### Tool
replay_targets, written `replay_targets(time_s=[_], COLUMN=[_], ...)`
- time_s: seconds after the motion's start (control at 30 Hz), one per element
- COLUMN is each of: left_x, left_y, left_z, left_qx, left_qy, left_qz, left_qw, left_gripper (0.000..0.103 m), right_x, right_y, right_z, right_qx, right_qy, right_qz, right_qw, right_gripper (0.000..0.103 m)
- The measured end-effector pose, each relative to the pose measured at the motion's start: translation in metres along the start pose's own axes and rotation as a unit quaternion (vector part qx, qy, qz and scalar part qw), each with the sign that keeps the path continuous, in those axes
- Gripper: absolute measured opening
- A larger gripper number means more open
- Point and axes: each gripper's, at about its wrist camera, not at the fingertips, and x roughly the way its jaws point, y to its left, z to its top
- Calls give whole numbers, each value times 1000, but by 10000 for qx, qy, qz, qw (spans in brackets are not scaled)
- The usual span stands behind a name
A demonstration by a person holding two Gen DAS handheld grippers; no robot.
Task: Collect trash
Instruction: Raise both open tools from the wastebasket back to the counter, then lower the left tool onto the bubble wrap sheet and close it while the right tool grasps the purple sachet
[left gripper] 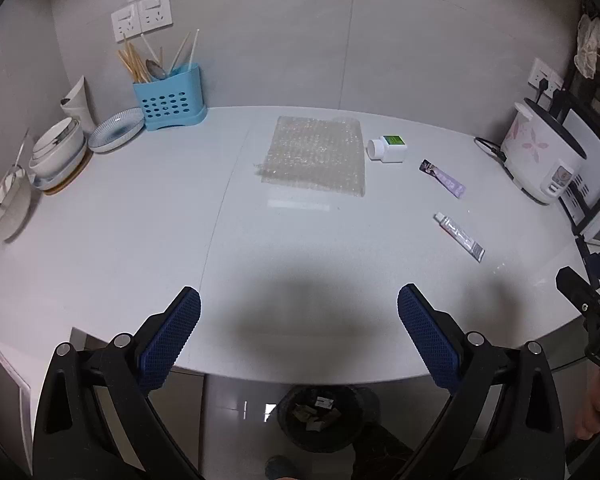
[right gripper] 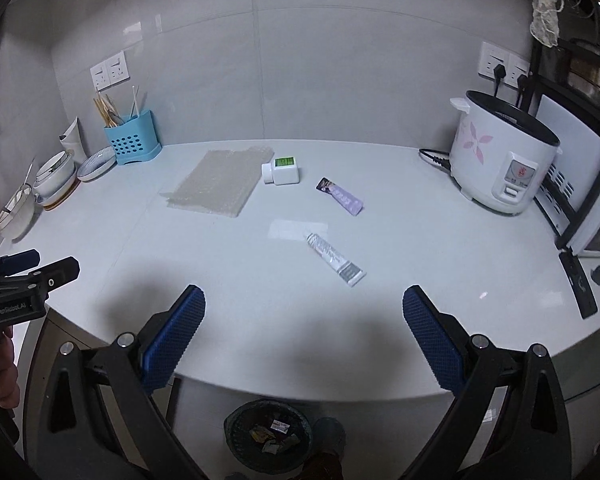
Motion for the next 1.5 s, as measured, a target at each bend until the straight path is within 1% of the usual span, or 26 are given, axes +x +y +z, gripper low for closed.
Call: replay_targets(time_s=[0.2,0.27,0.43,0.57,0.7,0.77,0.83,1.07,1.17,1.3,1.5], left_x=[43,58,94,126,159,176,191,234,255,275,297], left_y=[-36,-47,-67,-83,-91,-92,-95,-103,-102,-96,-88], left_z=[54,69,96,112,124,128,133,149,155,159,167], left_qx=[-58,-113,-277,-314,-336,-403,-400,-252,-185,-263,-370], left_qy=[108,182,304,427,540,631,684,820,956,1132,1281], left_qz=[79,130,281,370,431,450,550,683,738,666,536], left_qw=[9999,9997,9988,9979,9970,9962,9953,9940,9925,9910,9896], left_gripper=[97,97,97,97,97,97,97,97,97,97,97], right_x=[56,74,118,152,184,197,210,252,266,286,312], right_y=[-36,-45,-60,-67,-68,-67,-66,-60,-56,-54,-50], right_z=[55,70,100,115,124,126,128,135,138,141,144], right_qx=[-302,-405,-821,-1016,-1270,-1385,-1502,-1708,-1799,-1900,-2001], right_qy=[131,256,464,724,972,1064,1165,1523,1625,1774,2013], right_qz=[90,187,323,470,612,667,710,795,809,860,978], right_qw=[9994,9987,9950,9911,9852,9824,9792,9702,9668,9618,9539], right_gripper=[95,92,90,88,83,83,82,80,80,78,71])
